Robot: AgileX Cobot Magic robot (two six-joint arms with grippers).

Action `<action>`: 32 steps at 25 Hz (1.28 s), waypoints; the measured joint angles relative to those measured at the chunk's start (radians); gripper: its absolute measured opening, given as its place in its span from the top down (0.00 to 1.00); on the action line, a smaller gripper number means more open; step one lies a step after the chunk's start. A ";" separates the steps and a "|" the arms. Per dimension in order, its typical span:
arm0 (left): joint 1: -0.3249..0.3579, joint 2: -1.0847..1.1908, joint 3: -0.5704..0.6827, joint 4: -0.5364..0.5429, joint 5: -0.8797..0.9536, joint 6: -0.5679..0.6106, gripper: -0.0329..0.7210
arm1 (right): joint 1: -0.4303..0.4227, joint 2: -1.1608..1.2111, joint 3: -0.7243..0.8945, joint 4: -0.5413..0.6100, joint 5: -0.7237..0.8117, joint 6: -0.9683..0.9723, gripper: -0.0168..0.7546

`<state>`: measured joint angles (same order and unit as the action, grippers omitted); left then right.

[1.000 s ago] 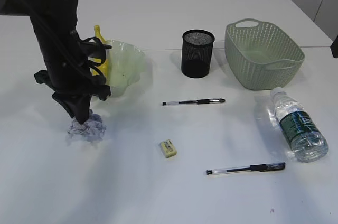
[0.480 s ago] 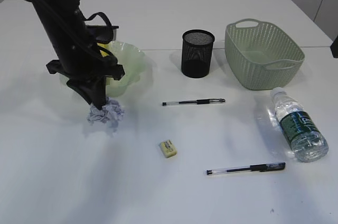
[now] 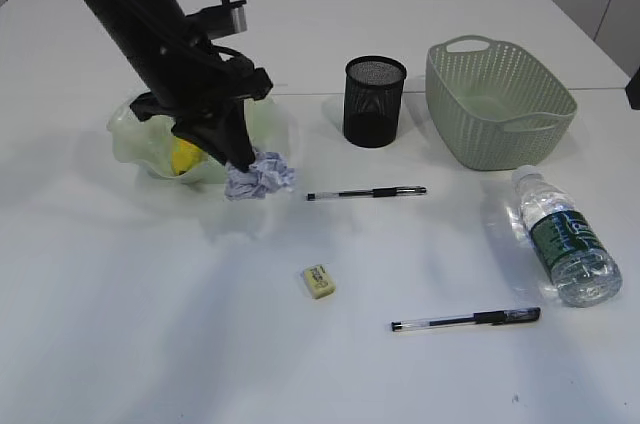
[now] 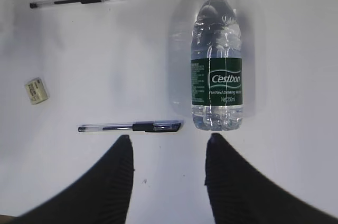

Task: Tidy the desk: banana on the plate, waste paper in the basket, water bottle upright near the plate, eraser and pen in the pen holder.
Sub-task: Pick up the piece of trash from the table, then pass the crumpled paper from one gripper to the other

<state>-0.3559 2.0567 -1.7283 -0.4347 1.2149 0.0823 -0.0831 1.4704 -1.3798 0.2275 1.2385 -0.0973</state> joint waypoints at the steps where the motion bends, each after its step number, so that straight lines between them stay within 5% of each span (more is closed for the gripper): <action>1: 0.000 0.000 -0.007 -0.026 0.000 0.008 0.95 | 0.000 0.000 0.000 0.000 0.000 0.000 0.54; 32: 0.000 -0.134 -0.018 -0.466 0.000 0.394 0.95 | 0.000 0.000 0.000 0.062 0.001 0.000 0.54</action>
<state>-0.3559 1.9223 -1.7466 -0.9009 1.2149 0.4764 -0.0831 1.4704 -1.3798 0.2898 1.2394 -0.0973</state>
